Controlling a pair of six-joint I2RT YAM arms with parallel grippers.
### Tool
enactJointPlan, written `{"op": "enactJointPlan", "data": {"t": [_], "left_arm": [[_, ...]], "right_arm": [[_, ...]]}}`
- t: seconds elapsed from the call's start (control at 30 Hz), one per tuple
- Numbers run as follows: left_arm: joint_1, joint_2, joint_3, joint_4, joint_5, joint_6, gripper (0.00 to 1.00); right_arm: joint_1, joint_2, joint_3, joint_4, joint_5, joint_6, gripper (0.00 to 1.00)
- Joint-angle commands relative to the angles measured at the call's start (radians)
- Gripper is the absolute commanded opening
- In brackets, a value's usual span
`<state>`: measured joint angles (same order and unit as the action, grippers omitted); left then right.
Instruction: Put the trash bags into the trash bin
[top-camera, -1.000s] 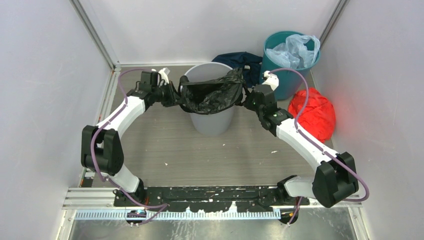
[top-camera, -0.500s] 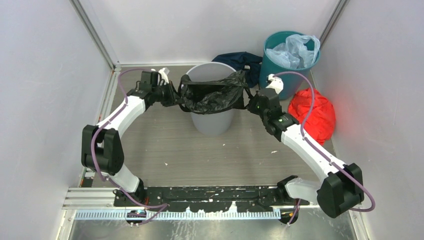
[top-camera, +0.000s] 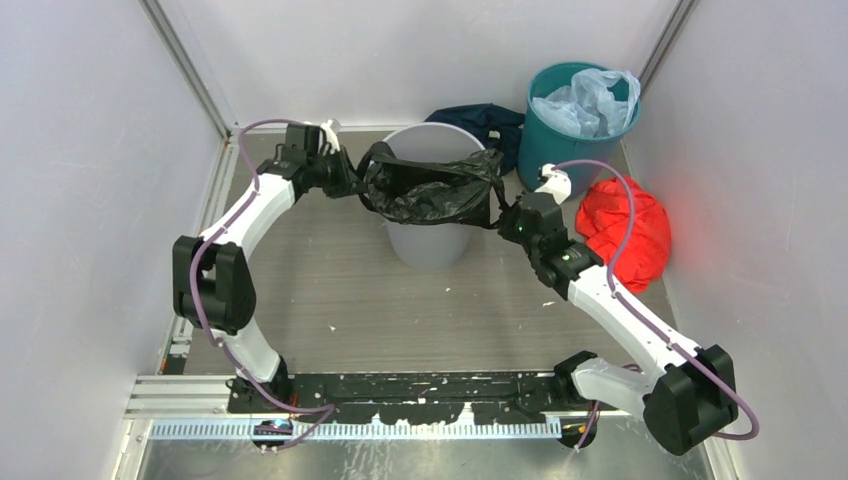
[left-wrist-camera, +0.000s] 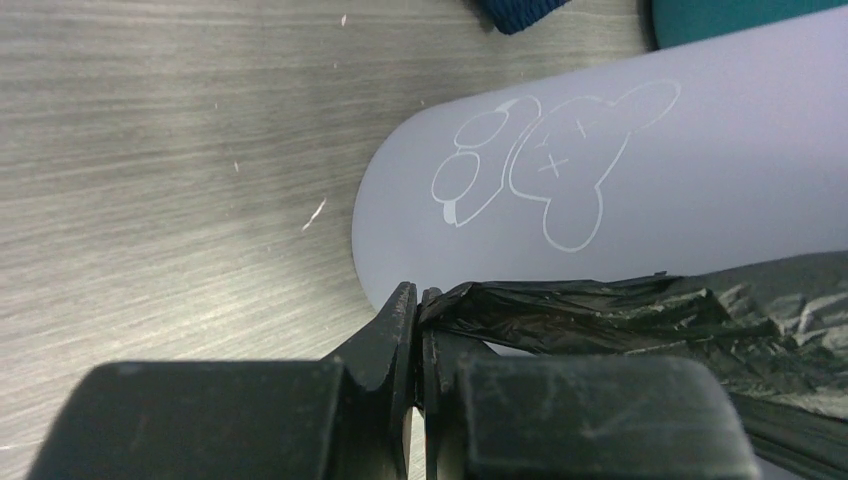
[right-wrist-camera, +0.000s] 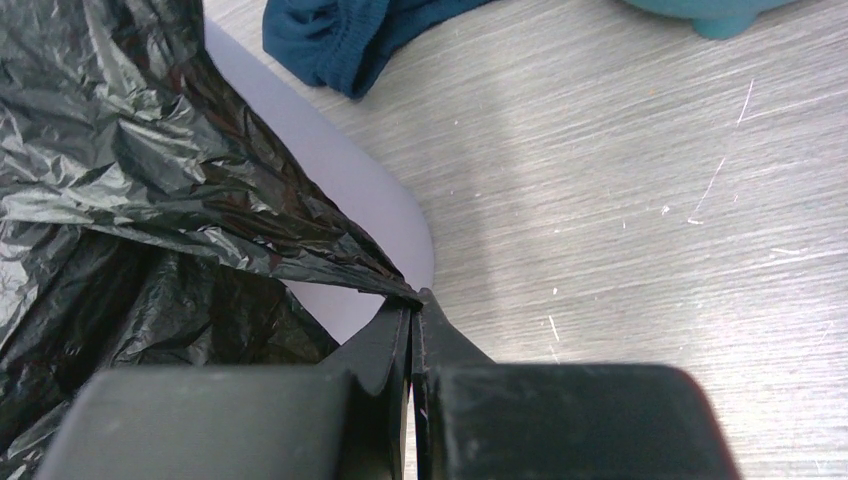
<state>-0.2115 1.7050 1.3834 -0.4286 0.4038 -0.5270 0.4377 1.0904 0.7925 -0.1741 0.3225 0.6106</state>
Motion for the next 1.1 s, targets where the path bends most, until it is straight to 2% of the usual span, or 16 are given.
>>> {"op": "enactJointPlan", "data": {"t": [0.0, 0.23, 0.43, 0.53, 0.73, 0.9, 1.0, 1.07], "left_arm": [[0.01, 0.059, 0.094, -0.088, -0.074, 0.039, 0.05], [0.02, 0.152, 0.232, -0.143, -0.094, 0.045, 0.05], [0.023, 0.181, 0.267, -0.152, -0.097, 0.045, 0.05], [0.021, 0.179, 0.226, -0.134, -0.092, 0.041, 0.05], [0.021, 0.153, 0.076, -0.06, -0.095, 0.03, 0.05], [0.022, 0.161, 0.056, -0.044, -0.09, 0.027, 0.05], [0.023, 0.157, 0.084, -0.057, -0.082, 0.027, 0.05], [0.023, 0.149, 0.114, -0.073, -0.079, 0.028, 0.05]], "right_arm": [[0.029, -0.003, -0.031, -0.189, 0.081, 0.012, 0.02], [0.122, -0.01, -0.012, -0.218, 0.139, 0.053, 0.01], [0.129, 0.016, 0.018, -0.219, 0.202, 0.021, 0.01], [0.109, 0.048, 0.068, -0.215, 0.239, -0.012, 0.01], [0.003, 0.146, 0.17, -0.181, 0.155, -0.043, 0.01], [-0.012, 0.189, 0.203, -0.185, 0.117, -0.057, 0.02], [-0.013, 0.178, 0.209, -0.231, 0.102, -0.06, 0.08], [-0.012, 0.14, 0.209, -0.272, 0.117, -0.066, 0.17]]}}
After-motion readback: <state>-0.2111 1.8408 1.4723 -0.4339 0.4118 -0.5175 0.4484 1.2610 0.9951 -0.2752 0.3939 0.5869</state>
